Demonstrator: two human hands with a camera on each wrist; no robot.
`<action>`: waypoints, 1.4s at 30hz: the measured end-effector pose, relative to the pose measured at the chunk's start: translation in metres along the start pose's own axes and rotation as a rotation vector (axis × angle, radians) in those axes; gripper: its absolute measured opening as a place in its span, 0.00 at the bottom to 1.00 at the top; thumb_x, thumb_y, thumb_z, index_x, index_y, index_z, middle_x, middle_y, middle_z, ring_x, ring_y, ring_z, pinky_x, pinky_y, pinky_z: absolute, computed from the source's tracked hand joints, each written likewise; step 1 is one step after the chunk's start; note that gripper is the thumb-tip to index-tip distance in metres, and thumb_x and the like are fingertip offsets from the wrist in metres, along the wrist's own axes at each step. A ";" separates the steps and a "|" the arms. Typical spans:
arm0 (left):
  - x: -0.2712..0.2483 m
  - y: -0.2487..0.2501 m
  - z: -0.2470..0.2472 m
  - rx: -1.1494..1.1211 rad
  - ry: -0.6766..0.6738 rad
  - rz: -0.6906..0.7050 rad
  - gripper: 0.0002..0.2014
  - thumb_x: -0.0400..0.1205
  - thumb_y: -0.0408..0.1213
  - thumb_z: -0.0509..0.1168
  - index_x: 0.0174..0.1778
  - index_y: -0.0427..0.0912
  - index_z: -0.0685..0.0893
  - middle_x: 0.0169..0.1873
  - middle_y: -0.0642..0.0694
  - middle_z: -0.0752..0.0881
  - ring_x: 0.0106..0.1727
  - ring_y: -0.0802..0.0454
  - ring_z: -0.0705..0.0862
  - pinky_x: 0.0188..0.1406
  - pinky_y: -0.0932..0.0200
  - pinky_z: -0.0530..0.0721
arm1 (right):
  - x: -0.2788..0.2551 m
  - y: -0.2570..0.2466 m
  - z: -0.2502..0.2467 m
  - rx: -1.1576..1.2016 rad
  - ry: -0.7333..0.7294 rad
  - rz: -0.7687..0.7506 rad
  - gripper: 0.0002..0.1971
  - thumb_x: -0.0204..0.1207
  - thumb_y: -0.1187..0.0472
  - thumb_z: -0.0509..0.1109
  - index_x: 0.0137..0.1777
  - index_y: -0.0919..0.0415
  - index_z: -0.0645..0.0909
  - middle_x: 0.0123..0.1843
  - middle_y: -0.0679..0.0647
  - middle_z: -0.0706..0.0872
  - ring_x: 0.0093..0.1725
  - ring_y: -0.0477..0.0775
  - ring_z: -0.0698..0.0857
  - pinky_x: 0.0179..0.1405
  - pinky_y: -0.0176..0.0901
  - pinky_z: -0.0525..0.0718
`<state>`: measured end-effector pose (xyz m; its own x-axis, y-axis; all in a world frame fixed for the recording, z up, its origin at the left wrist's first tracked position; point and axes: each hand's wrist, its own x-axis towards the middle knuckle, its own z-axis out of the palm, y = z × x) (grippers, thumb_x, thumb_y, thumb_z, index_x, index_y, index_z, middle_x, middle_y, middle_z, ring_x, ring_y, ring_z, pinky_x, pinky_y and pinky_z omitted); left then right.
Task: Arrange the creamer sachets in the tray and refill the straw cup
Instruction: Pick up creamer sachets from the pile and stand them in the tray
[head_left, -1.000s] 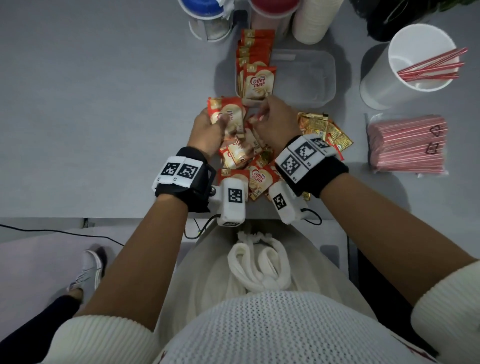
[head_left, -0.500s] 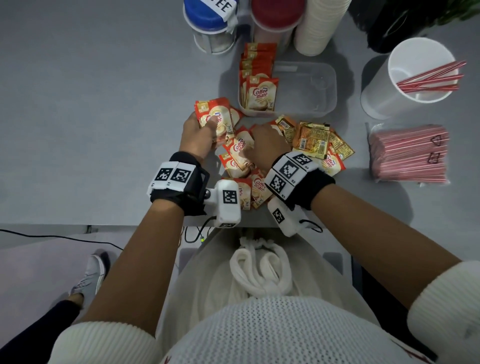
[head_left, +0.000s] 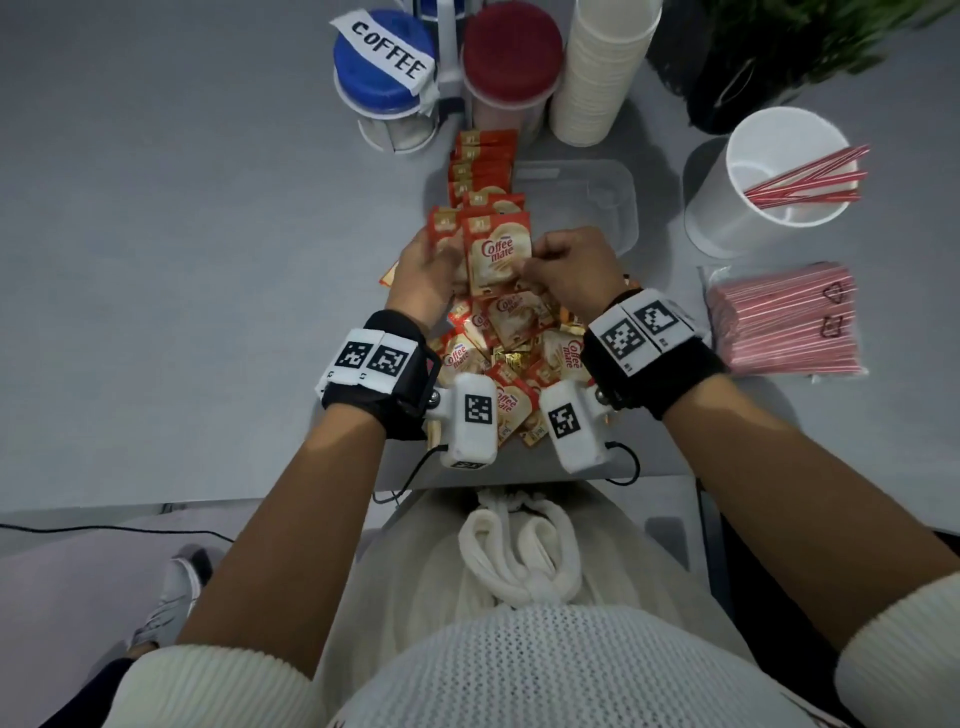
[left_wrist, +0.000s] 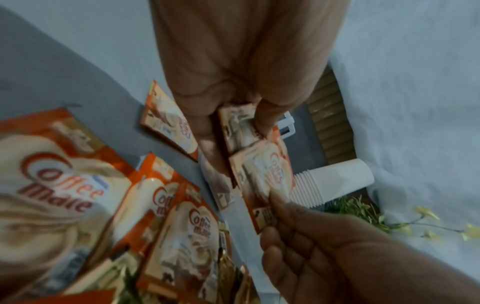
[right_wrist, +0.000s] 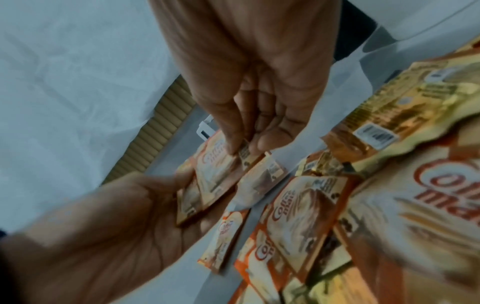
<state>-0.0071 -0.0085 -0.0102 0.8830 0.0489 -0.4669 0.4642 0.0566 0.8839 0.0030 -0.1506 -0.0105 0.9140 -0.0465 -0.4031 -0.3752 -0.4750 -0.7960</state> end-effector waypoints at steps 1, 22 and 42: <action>0.000 0.002 0.004 -0.004 -0.008 -0.003 0.16 0.87 0.36 0.51 0.68 0.33 0.73 0.61 0.34 0.83 0.57 0.39 0.84 0.54 0.47 0.85 | 0.001 0.000 -0.001 -0.012 0.013 0.002 0.09 0.71 0.63 0.74 0.41 0.72 0.86 0.33 0.61 0.85 0.30 0.51 0.81 0.43 0.52 0.83; 0.036 0.030 0.049 0.434 -0.056 0.297 0.16 0.84 0.36 0.59 0.67 0.37 0.73 0.56 0.47 0.82 0.55 0.55 0.79 0.46 0.76 0.76 | 0.031 -0.014 -0.040 0.243 0.029 -0.097 0.17 0.68 0.73 0.73 0.58 0.70 0.79 0.38 0.50 0.83 0.33 0.44 0.82 0.27 0.29 0.79; 0.069 0.002 0.059 0.710 0.383 0.206 0.51 0.66 0.38 0.72 0.81 0.36 0.48 0.73 0.34 0.68 0.74 0.37 0.68 0.74 0.46 0.67 | 0.082 -0.003 -0.029 -0.246 0.204 -0.018 0.14 0.74 0.64 0.68 0.59 0.62 0.83 0.56 0.59 0.88 0.57 0.57 0.85 0.53 0.36 0.78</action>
<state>0.0588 -0.0642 -0.0394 0.9299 0.3325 -0.1571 0.3424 -0.6269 0.6999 0.0835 -0.1779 -0.0280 0.9417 -0.1992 -0.2712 -0.3325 -0.6747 -0.6589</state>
